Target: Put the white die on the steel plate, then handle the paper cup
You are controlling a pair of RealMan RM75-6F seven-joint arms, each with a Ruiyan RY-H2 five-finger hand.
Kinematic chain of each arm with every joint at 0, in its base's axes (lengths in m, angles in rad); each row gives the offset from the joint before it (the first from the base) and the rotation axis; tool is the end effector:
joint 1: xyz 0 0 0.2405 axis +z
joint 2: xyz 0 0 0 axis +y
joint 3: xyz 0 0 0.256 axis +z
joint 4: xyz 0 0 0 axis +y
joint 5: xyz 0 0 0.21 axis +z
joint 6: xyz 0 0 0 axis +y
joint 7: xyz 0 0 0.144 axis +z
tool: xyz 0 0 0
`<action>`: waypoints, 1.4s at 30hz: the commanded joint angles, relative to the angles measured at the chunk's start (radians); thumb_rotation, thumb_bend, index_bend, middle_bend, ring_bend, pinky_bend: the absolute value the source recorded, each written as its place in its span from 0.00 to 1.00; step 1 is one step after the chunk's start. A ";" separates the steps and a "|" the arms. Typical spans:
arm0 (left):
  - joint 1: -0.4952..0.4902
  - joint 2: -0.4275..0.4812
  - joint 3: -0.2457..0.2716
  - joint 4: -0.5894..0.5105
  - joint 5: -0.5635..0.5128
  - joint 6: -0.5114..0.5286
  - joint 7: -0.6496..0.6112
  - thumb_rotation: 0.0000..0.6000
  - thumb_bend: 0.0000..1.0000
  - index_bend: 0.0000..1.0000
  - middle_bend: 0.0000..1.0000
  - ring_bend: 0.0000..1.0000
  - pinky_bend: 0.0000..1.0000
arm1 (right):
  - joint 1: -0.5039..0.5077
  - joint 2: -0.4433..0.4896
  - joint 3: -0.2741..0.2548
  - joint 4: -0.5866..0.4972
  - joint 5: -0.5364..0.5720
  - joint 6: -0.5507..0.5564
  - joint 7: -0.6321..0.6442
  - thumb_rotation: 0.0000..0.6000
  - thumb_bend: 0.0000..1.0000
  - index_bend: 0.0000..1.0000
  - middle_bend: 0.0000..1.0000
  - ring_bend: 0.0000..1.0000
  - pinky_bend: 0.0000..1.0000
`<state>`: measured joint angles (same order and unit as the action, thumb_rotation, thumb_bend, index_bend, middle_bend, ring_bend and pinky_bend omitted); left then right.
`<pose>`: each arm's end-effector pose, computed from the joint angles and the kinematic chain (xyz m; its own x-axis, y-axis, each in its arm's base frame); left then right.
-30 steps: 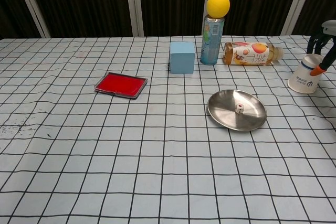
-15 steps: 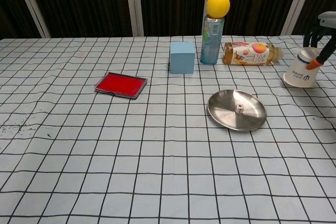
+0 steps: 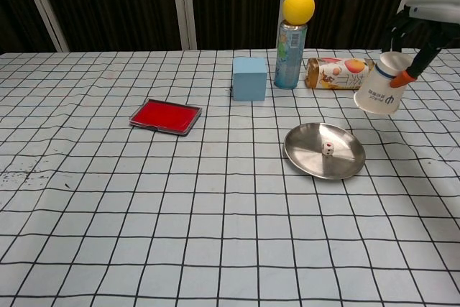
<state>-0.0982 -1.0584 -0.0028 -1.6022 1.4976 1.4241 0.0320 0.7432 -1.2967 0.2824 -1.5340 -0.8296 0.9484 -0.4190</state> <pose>-0.3234 0.1753 0.1663 0.4884 0.0979 0.8671 0.8720 -0.0171 -0.4892 -0.1850 -0.3927 0.0883 0.4502 -0.1754 0.8755 -0.8927 -0.1075 0.4376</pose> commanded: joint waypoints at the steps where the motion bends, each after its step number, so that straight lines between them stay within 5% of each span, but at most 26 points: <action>1: 0.001 0.001 0.001 0.002 0.002 0.002 -0.005 1.00 0.29 0.32 0.00 0.00 0.02 | 0.013 0.022 -0.004 -0.122 0.019 0.061 -0.083 1.00 0.31 0.63 0.54 0.27 0.00; 7: 0.001 0.005 0.002 0.005 0.005 0.001 -0.013 1.00 0.29 0.32 0.00 0.00 0.02 | 0.045 -0.016 -0.013 -0.159 0.057 0.061 -0.116 1.00 0.31 0.63 0.54 0.27 0.00; 26: -0.003 0.002 0.001 0.007 0.004 -0.005 -0.008 1.00 0.29 0.32 0.00 0.00 0.02 | 0.079 -0.146 -0.086 -0.042 0.028 0.011 -0.087 1.00 0.31 0.63 0.54 0.27 0.00; 42: -0.002 -0.002 0.002 0.015 0.012 0.003 -0.008 1.00 0.29 0.33 0.00 0.00 0.02 | 0.074 -0.242 -0.077 0.087 -0.086 0.007 0.049 1.00 0.31 0.63 0.54 0.27 0.00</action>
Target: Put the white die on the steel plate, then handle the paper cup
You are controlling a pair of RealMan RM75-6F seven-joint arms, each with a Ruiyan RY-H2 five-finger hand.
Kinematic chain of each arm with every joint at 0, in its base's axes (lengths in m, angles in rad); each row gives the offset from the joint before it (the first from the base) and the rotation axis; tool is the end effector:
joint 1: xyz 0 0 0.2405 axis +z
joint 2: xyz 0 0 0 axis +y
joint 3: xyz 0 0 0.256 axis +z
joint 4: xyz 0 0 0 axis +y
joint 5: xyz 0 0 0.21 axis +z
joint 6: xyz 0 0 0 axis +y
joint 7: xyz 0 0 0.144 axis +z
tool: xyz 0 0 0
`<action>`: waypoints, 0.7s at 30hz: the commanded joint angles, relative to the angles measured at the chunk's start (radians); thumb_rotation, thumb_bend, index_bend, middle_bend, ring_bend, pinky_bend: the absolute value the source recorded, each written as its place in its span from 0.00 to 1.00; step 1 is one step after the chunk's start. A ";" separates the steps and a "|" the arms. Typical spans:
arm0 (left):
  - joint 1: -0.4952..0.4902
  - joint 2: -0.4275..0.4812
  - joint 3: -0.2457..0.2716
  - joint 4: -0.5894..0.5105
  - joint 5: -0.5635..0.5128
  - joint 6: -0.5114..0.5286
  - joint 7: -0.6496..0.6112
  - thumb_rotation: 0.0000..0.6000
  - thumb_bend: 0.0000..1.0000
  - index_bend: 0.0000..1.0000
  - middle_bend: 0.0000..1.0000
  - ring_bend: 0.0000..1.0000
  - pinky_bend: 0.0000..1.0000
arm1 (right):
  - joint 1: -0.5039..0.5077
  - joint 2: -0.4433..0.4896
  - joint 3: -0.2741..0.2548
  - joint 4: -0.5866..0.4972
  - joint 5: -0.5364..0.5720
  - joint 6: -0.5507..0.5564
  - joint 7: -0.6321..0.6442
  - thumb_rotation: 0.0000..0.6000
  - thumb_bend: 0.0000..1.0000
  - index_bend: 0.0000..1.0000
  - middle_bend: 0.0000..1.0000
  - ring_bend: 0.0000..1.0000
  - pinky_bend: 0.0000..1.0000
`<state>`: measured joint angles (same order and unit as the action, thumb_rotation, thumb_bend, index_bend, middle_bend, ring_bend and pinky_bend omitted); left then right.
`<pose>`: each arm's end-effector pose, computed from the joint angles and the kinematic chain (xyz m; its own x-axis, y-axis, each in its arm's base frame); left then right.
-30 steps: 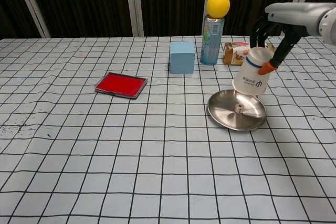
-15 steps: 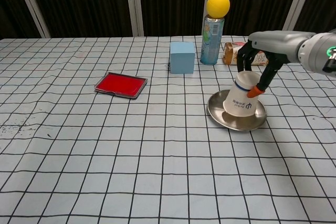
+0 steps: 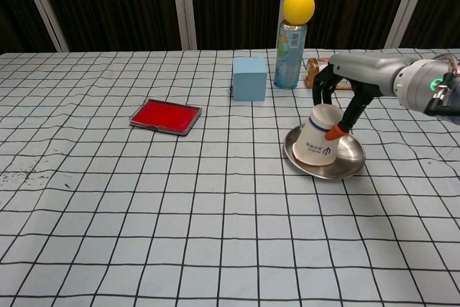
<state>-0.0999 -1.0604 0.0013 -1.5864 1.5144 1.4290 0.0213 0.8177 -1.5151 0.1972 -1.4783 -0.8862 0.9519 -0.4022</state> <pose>-0.3241 0.1752 0.1665 0.4935 0.0948 0.8646 0.8696 -0.0336 -0.4927 -0.1479 -0.3699 -0.0013 0.4227 -0.2823 0.8612 -0.8976 -0.2618 0.3547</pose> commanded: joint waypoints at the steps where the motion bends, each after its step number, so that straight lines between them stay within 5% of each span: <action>1: 0.000 -0.001 -0.003 -0.002 -0.005 -0.001 0.003 1.00 0.29 0.33 0.00 0.00 0.02 | -0.001 -0.031 0.011 0.043 -0.038 0.003 0.045 1.00 0.31 0.63 0.54 0.27 0.00; 11: -0.001 -0.001 -0.003 -0.002 -0.009 -0.003 0.008 1.00 0.29 0.33 0.00 0.00 0.02 | -0.013 -0.092 0.024 0.170 -0.142 0.045 0.143 1.00 0.31 0.65 0.54 0.27 0.00; 21: 0.002 -0.001 -0.001 -0.006 -0.004 0.001 0.012 1.00 0.29 0.33 0.00 0.00 0.02 | -0.029 0.037 -0.043 0.090 -0.144 -0.063 0.080 1.00 0.31 0.65 0.54 0.27 0.00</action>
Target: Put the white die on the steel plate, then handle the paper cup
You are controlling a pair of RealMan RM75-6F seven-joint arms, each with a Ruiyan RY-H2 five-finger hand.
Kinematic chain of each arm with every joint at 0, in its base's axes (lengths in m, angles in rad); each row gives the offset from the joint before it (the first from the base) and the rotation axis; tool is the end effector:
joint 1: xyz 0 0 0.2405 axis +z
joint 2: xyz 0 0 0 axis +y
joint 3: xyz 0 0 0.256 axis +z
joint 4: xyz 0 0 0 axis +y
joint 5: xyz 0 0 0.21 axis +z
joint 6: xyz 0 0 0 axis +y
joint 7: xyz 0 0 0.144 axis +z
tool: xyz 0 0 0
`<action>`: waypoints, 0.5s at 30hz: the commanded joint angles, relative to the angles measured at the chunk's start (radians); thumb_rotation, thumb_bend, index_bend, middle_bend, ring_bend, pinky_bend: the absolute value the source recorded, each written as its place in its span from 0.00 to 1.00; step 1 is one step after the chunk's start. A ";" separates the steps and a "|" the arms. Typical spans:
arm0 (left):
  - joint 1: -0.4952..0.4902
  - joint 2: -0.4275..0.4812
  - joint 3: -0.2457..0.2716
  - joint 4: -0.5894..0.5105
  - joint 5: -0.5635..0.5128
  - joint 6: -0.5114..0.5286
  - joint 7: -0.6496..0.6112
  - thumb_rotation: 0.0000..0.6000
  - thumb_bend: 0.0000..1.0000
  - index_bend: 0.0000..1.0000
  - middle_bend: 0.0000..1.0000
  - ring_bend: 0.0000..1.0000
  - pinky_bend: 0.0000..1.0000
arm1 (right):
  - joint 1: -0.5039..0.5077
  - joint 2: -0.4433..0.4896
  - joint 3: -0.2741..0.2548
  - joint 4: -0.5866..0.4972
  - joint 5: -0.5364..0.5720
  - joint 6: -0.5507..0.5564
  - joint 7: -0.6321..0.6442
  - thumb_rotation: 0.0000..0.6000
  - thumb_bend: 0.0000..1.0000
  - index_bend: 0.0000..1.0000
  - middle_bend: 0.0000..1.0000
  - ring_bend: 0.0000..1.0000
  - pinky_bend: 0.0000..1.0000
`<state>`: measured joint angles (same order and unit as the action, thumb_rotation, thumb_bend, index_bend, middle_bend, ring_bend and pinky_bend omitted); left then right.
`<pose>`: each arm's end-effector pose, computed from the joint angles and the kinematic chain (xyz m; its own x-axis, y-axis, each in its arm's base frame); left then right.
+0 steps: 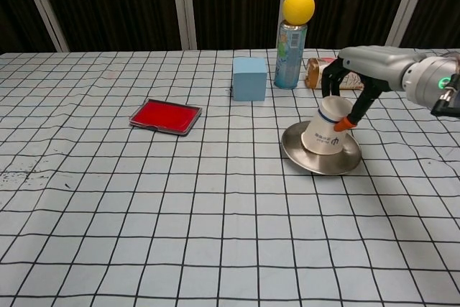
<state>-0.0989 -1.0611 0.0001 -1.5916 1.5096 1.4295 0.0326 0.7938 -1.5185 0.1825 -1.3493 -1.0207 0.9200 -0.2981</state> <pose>-0.3236 0.1751 0.1662 0.4975 0.0939 0.8623 0.8672 -0.0292 -0.4971 -0.1709 -0.3824 0.0062 0.4690 -0.2358 0.8511 -0.8705 -0.2865 0.4003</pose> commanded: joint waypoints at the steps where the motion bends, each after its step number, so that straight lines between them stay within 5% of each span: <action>1: 0.001 0.000 0.002 -0.001 0.003 0.002 0.002 1.00 0.29 0.33 0.00 0.00 0.02 | -0.007 0.064 -0.045 -0.072 -0.029 -0.040 -0.033 1.00 0.31 0.65 0.54 0.27 0.00; 15: 0.004 0.000 0.005 0.001 0.015 0.011 -0.002 1.00 0.29 0.33 0.00 0.00 0.02 | 0.019 0.111 -0.024 -0.221 -0.016 -0.117 0.027 1.00 0.31 0.65 0.54 0.27 0.00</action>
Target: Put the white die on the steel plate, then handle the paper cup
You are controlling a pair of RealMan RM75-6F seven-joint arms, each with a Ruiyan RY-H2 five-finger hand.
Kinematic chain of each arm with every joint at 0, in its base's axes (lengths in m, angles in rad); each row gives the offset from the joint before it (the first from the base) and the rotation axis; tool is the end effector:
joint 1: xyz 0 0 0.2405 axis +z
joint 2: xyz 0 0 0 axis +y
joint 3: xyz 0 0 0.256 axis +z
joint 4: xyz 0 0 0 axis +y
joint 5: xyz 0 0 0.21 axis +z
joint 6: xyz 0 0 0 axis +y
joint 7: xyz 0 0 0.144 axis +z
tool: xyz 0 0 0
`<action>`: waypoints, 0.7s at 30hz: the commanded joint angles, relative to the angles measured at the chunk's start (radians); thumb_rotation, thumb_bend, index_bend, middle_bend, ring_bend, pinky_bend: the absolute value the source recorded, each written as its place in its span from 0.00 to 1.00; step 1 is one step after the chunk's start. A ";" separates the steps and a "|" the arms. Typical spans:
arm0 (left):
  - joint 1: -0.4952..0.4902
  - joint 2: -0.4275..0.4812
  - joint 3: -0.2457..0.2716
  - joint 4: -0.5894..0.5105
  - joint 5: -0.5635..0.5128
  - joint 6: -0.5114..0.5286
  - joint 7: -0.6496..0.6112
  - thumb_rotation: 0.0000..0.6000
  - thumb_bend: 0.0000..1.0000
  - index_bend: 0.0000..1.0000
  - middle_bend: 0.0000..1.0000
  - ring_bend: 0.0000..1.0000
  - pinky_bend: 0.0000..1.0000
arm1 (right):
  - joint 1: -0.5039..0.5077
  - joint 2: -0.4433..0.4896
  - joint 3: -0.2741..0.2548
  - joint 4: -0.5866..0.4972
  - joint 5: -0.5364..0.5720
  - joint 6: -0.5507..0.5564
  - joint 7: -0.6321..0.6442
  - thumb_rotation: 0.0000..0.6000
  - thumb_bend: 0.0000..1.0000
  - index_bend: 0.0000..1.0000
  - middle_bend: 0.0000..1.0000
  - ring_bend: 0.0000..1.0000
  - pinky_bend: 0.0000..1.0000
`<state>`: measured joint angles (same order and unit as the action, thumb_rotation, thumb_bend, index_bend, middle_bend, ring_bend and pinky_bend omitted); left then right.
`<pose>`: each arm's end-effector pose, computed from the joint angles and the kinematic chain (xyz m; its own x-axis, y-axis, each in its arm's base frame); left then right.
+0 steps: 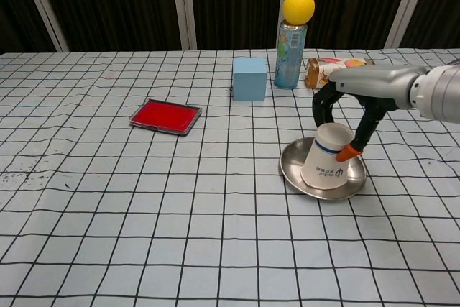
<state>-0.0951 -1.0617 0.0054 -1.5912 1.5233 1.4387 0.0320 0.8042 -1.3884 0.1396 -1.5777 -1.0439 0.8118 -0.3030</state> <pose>-0.3224 0.1727 0.1656 0.4984 0.0915 0.8621 0.8669 -0.0393 -0.4970 -0.1506 -0.3473 0.0071 0.4888 -0.3784 0.7861 -0.8501 -0.4088 0.3318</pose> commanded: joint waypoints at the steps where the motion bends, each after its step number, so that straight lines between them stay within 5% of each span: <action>1: 0.001 0.001 0.000 0.001 0.001 0.002 -0.003 1.00 0.29 0.33 0.00 0.00 0.02 | 0.009 -0.029 0.025 0.019 0.007 -0.008 0.047 1.00 0.31 0.65 0.54 0.27 0.00; 10: 0.000 0.001 -0.004 0.004 -0.008 0.000 -0.004 1.00 0.29 0.33 0.00 0.00 0.02 | -0.032 -0.143 0.072 0.201 -0.046 0.113 0.182 1.00 0.33 0.68 0.54 0.27 0.00; 14: -0.001 -0.003 -0.003 0.002 -0.005 -0.002 0.006 1.00 0.29 0.33 0.00 0.00 0.02 | -0.036 -0.144 0.050 0.238 -0.016 0.133 0.057 1.00 0.33 0.74 0.56 0.29 0.00; 21: 0.001 -0.005 -0.001 -0.004 -0.005 -0.001 0.019 1.00 0.29 0.33 0.00 0.00 0.02 | 0.003 -0.043 0.017 0.094 0.181 0.000 -0.132 1.00 0.34 0.82 0.58 0.31 0.00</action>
<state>-0.0943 -1.0671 0.0048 -1.5952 1.5186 1.4376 0.0509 0.7871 -1.4790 0.1777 -1.4199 -0.9433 0.8741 -0.3597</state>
